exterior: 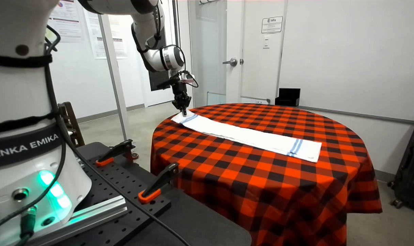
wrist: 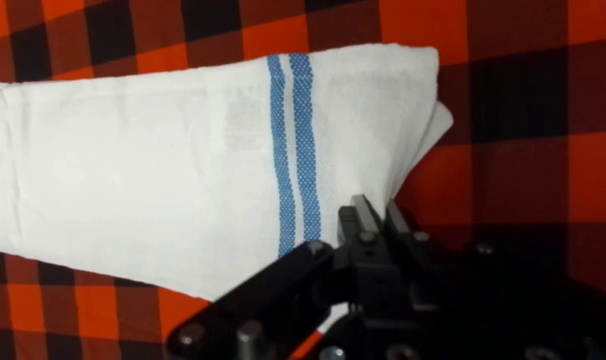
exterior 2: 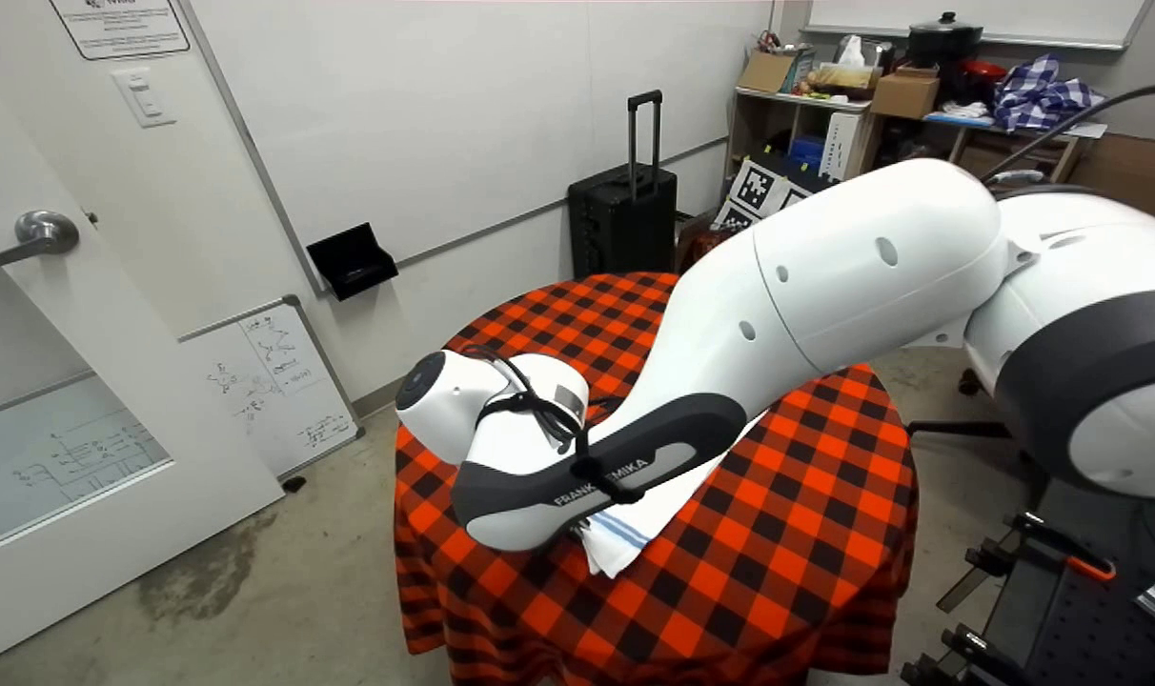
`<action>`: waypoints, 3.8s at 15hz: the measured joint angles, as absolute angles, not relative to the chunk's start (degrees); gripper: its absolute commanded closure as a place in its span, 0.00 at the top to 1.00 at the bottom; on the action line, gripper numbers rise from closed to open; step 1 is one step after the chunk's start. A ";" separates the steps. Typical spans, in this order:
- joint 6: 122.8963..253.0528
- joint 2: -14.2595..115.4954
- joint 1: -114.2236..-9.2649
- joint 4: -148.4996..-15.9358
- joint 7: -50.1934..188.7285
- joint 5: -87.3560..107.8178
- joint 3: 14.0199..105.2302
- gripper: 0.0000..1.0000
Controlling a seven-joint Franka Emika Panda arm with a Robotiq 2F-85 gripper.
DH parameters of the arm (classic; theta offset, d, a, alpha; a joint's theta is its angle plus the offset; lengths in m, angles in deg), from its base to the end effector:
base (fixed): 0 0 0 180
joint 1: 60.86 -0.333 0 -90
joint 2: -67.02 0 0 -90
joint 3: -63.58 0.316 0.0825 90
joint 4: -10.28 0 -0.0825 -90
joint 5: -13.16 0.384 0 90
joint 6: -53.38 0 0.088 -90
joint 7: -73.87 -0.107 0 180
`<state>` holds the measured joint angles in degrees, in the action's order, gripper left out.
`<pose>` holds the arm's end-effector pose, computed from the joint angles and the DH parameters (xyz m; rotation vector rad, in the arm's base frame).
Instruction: Fold the towel on the table
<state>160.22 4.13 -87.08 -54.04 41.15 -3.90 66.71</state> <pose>0.6450 0.3247 0.1084 2.7641 0.0800 -0.2681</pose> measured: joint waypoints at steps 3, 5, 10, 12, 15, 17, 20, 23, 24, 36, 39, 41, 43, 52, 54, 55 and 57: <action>160.78 10.59 -87.11 -60.07 39.82 -4.08 66.81 0.01; 161.11 15.65 -87.03 -64.91 38.65 -4.31 66.62 0.01; 161.55 28.35 -86.93 -77.30 36.63 -5.41 65.37 0.01; 161.67 33.07 -86.78 -81.63 35.86 -6.69 64.92 0.01; 161.71 39.88 -86.06 -87.40 34.44 -9.16 64.80 0.01; 161.72 43.74 -85.32 -90.62 34.16 -10.71 64.82 0.01; 161.76 48.44 -84.02 -94.17 34.16 -12.37 65.28 0.01; 162.07 51.83 -83.23 -96.79 34.18 -12.64 67.02 0.01; 162.31 52.65 -83.19 -97.69 34.18 -12.63 67.89 0.01; 164.26 58.47 -81.49 -102.98 34.18 -13.94 74.28 0.01; 163.69 60.33 -78.36 -103.29 34.18 -16.54 72.62 0.01; 163.49 61.35 -76.33 -103.32 34.16 -18.52 71.60 0.01; 163.48 62.37 -74.85 -103.32 34.01 -21.04 71.02 0.01; 158.76 68.07 -74.02 -103.34 30.38 -28.55 72.32 0.01; 158.68 68.79 -74.03 -103.35 30.34 -28.55 73.12 0.01; 158.68 68.95 -74.09 -103.35 30.33 -28.55 73.78 0.01; 158.68 68.97 -74.48 -103.33 30.26 -28.56 75.44 0.01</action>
<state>158.68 68.97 -74.48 -103.33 30.26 -28.56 75.44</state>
